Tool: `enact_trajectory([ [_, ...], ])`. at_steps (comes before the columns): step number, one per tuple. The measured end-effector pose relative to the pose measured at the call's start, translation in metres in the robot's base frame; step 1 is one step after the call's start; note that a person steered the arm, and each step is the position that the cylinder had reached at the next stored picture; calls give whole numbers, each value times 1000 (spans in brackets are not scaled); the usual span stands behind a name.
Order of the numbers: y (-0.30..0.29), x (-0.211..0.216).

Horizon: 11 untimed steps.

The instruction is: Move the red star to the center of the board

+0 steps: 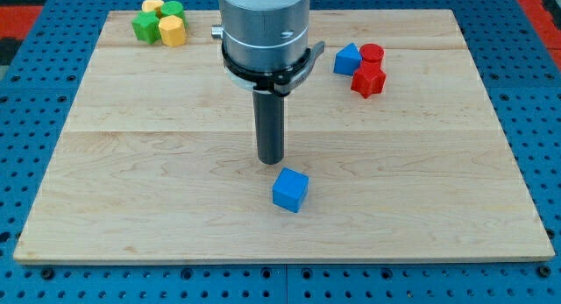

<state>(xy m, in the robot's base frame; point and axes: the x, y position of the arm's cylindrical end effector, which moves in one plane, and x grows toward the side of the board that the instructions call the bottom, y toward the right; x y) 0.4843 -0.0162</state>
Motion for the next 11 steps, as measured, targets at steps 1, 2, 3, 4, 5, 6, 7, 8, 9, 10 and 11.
enact_trajectory([
  [1,3,-13],
  [2,109,-65],
  [3,223,-85],
  [4,242,-121],
  [5,202,-148],
  [6,172,-145],
  [7,148,-136],
  [8,120,-131],
  [9,70,-139],
  [10,43,-132],
  [11,7,-129],
])
